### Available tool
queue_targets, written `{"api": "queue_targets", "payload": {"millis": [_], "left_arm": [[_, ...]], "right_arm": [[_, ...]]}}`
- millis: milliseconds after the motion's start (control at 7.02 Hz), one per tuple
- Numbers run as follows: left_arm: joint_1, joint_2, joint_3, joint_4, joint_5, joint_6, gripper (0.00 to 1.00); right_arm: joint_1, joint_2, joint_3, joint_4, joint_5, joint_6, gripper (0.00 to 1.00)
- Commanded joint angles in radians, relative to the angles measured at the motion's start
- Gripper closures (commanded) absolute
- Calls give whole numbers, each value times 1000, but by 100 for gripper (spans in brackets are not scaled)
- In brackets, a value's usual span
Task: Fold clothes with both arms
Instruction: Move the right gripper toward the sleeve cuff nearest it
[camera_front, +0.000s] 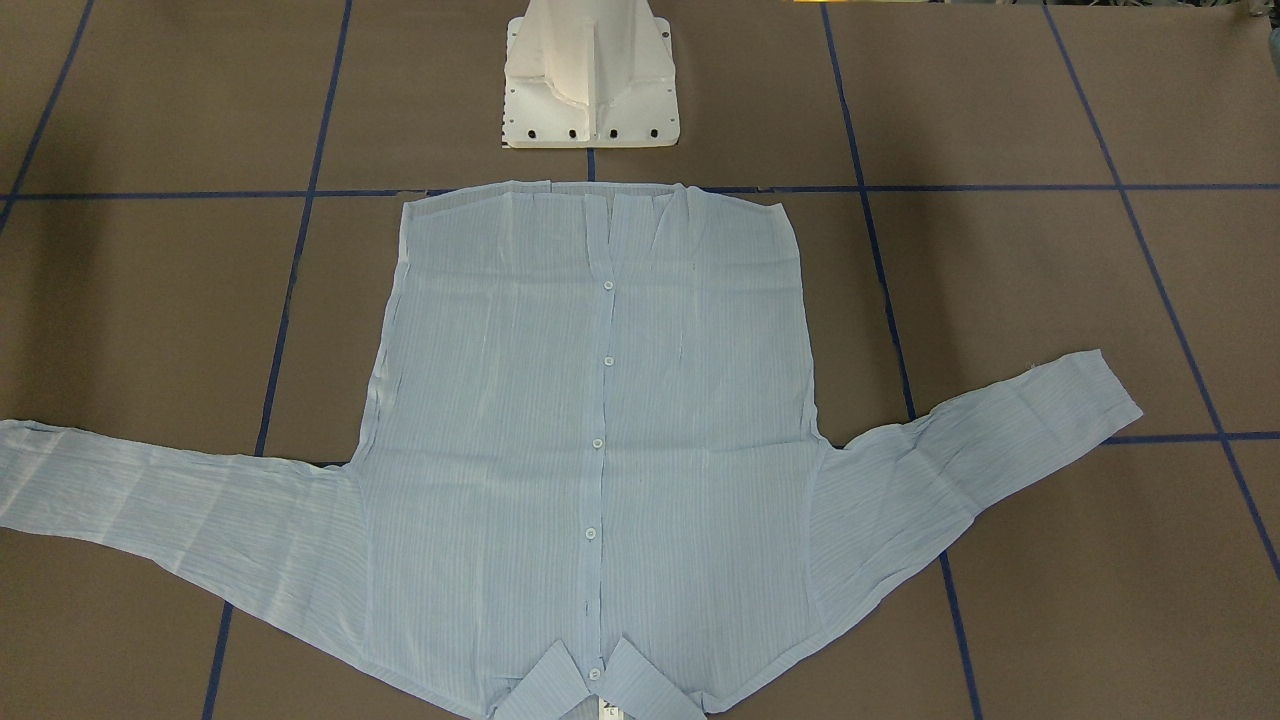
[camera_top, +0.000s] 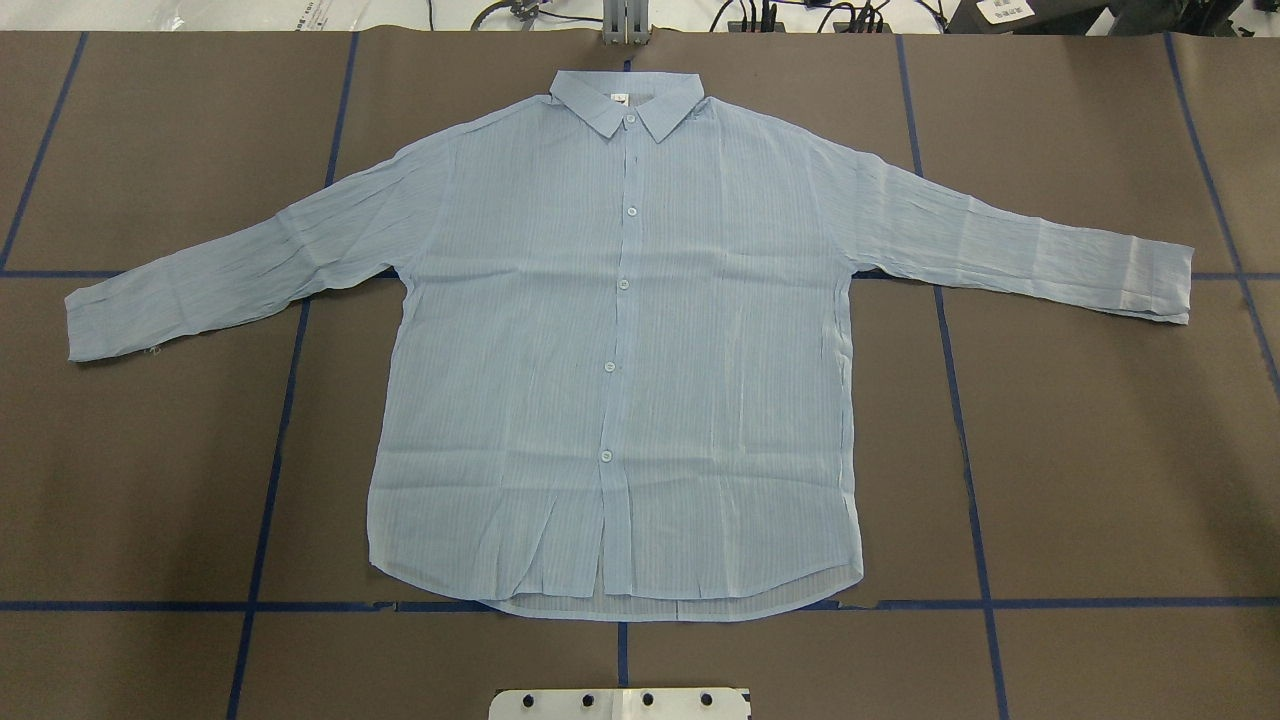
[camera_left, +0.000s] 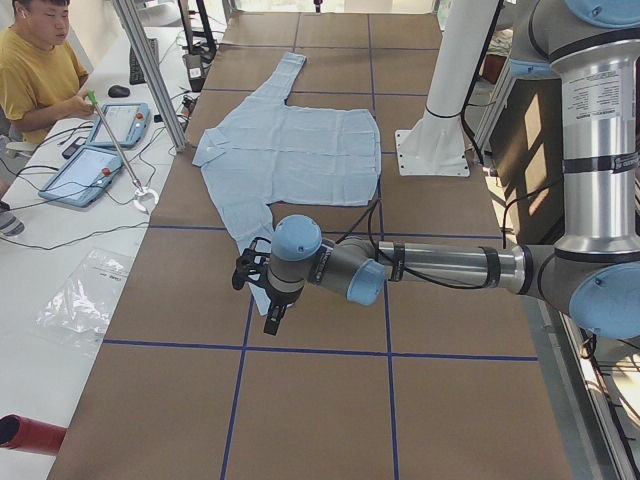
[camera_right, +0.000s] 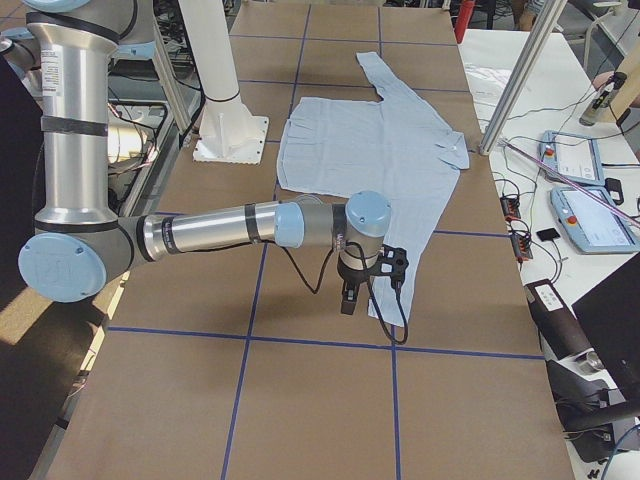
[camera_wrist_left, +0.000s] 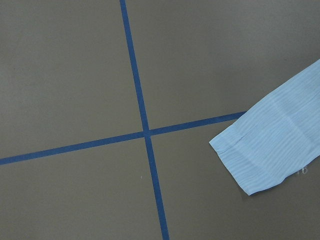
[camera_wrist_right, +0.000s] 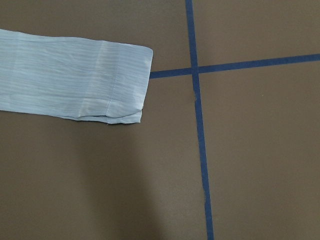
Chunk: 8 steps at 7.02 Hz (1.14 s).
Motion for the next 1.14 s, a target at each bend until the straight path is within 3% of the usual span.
{"api": "queue_targets", "payload": {"millis": [0,427,855,997], "left_arm": [[-2,2,-15,-4,8,-8,0],[0,5,-50,-20,19,-4,0],[2,13,-56,-34,6,-2,0],[8,-16,-18,-101,9,-5,0]], "right_arm": [[-1,11,6,2,-2,0,0],[-3,18,-16,3,-1,12,0],[-10,5,-20,84,5,15,0],[-45,6,-22,86,25,15,0]]}}
